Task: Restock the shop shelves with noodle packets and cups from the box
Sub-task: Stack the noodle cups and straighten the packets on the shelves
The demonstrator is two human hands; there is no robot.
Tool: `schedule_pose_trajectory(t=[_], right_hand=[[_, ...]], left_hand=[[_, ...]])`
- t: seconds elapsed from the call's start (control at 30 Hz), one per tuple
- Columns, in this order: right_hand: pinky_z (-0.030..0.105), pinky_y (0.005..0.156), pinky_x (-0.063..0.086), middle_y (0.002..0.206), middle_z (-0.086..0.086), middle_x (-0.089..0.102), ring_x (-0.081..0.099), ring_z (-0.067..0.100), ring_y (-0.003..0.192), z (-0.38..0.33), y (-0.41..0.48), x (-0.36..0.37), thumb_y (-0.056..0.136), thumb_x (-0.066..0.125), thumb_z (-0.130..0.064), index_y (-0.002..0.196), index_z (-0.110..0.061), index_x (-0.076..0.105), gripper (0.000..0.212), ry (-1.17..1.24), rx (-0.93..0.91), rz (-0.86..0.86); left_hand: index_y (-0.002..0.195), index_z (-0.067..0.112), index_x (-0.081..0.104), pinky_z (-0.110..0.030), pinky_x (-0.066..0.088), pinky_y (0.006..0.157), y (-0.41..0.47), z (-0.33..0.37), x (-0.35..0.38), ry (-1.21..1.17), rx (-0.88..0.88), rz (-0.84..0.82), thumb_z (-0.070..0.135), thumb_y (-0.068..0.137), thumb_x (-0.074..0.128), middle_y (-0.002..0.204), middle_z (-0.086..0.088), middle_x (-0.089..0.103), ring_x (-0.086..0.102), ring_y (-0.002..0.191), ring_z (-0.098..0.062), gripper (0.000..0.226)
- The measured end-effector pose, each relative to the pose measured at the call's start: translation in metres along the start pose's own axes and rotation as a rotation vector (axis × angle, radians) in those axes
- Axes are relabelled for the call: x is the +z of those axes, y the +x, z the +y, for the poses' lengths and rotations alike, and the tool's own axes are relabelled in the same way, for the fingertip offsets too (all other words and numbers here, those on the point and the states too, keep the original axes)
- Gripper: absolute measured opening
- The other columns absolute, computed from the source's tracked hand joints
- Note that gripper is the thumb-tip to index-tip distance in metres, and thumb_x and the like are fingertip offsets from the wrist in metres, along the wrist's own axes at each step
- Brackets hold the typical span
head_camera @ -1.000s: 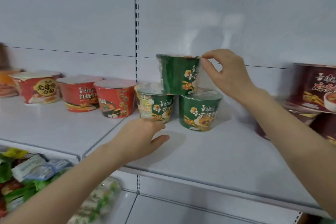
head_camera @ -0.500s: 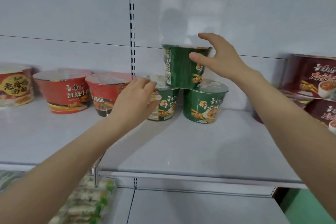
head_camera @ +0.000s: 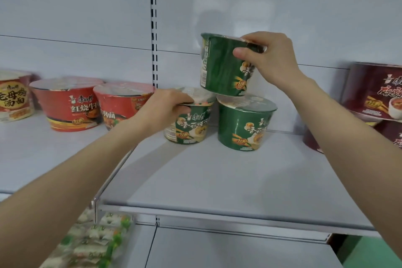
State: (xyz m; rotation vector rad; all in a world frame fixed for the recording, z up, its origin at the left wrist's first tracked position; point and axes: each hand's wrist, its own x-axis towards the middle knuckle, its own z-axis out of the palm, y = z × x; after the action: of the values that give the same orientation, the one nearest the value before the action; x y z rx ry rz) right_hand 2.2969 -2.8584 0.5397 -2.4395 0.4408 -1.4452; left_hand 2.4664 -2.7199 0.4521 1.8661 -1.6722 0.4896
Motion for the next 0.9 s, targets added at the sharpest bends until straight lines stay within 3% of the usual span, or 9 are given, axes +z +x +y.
schedule_pose_trajectory(t=[0.1, 0.17, 0.3, 0.33, 0.43, 0.53, 0.7, 0.9], right_hand=[[0.011, 0.066, 0.037, 0.086, -0.001, 0.063, 0.052, 0.009, 0.078, -0.004, 0.003, -0.002, 0.081, 0.068, -0.025, 0.099, -0.009, 0.07, 0.023, -0.007, -0.019, 0.018], [0.01, 0.065, 0.037, 0.086, -0.001, 0.063, 0.052, 0.007, 0.075, -0.008, 0.005, -0.001, 0.081, 0.068, -0.024, 0.098, -0.009, 0.07, 0.023, 0.006, -0.027, 0.021], [0.011, 0.066, 0.038, 0.087, -0.003, 0.063, 0.053, 0.009, 0.079, -0.014, 0.008, 0.001, 0.081, 0.067, -0.024, 0.099, -0.009, 0.07, 0.023, 0.009, -0.038, 0.027], [0.011, 0.066, 0.038, 0.087, -0.002, 0.063, 0.053, 0.009, 0.079, -0.015, 0.009, 0.001, 0.081, 0.067, -0.024, 0.099, -0.009, 0.07, 0.023, 0.01, -0.038, 0.031], [0.009, 0.065, 0.037, 0.087, -0.003, 0.063, 0.053, 0.004, 0.073, -0.016, 0.01, -0.001, 0.082, 0.067, -0.024, 0.099, -0.009, 0.069, 0.023, 0.003, -0.029, 0.038], [0.004, 0.062, 0.036, 0.087, -0.003, 0.063, 0.051, -0.006, 0.068, -0.015, 0.01, -0.002, 0.082, 0.067, -0.024, 0.098, -0.01, 0.069, 0.021, -0.012, -0.014, 0.043], [0.006, 0.064, 0.036, 0.088, -0.004, 0.062, 0.052, 0.005, 0.074, -0.017, 0.009, 0.001, 0.082, 0.067, -0.023, 0.1, -0.01, 0.069, 0.023, -0.039, 0.004, 0.045], [0.013, 0.068, 0.04, 0.087, -0.002, 0.062, 0.054, 0.01, 0.08, -0.018, 0.007, 0.008, 0.081, 0.068, -0.023, 0.1, -0.008, 0.069, 0.024, -0.037, 0.026, 0.04]], left_hand=[[0.111, 0.004, 0.065, -0.016, 0.036, 0.077, -0.006, -0.008, -0.01, -0.091, -0.059, -0.012, 0.003, 0.086, 0.06, 0.106, -0.008, 0.069, 0.06, 0.096, -0.019, 0.026], [0.112, 0.005, 0.061, -0.013, 0.033, 0.074, -0.006, -0.008, -0.012, -0.089, -0.073, -0.048, 0.005, 0.087, 0.059, 0.108, -0.006, 0.066, 0.059, 0.096, -0.019, 0.026], [0.129, 0.016, 0.05, -0.029, 0.042, 0.088, 0.002, 0.005, -0.006, 0.038, -0.085, -0.108, 0.035, 0.084, 0.064, 0.117, -0.007, 0.057, 0.055, 0.106, -0.023, 0.051], [0.129, 0.017, 0.053, -0.032, 0.043, 0.088, 0.003, 0.007, -0.004, 0.074, -0.073, -0.107, 0.036, 0.085, 0.063, 0.115, -0.008, 0.055, 0.054, 0.105, -0.025, 0.049], [0.116, 0.013, 0.065, -0.037, 0.044, 0.085, 0.008, 0.004, -0.006, 0.072, -0.008, -0.126, 0.021, 0.089, 0.059, 0.108, -0.014, 0.058, 0.056, 0.1, -0.031, 0.029], [0.116, 0.011, 0.065, -0.032, 0.042, 0.087, 0.009, -0.006, -0.012, 0.012, 0.009, -0.151, 0.01, 0.089, 0.058, 0.112, -0.013, 0.063, 0.056, 0.104, -0.028, 0.028], [0.12, 0.007, 0.062, -0.025, 0.039, 0.091, 0.009, -0.013, -0.011, -0.034, 0.021, -0.139, 0.008, 0.089, 0.057, 0.121, -0.01, 0.064, 0.056, 0.112, -0.024, 0.031], [0.119, 0.008, 0.063, -0.018, 0.038, 0.085, 0.009, -0.019, -0.006, -0.099, 0.004, -0.113, 0.006, 0.089, 0.057, 0.119, -0.009, 0.065, 0.059, 0.11, -0.022, 0.03]])
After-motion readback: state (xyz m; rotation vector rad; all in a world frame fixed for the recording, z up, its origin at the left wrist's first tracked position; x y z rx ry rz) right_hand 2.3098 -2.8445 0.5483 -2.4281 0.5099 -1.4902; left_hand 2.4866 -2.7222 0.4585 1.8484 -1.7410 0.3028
